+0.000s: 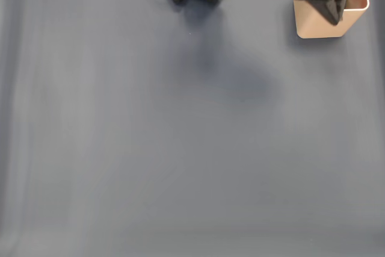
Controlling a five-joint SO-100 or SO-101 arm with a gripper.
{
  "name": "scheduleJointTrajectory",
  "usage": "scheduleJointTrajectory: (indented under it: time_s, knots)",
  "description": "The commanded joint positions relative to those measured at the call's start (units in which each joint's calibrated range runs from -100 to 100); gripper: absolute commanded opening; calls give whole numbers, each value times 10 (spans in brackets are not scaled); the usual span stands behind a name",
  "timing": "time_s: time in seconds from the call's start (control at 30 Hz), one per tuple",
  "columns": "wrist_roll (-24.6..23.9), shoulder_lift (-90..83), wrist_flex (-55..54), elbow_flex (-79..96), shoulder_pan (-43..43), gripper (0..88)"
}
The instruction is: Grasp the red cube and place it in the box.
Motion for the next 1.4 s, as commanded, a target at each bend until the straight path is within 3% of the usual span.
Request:
scheduleJointTrajectory:
  time_s: [0.0,0.73,1.37]
  knots:
    - [-5,-19,-13,-12,56,1]
    - [-10,-14,-41,8,380,1]
    - [-17,-144,-148,283,497,1]
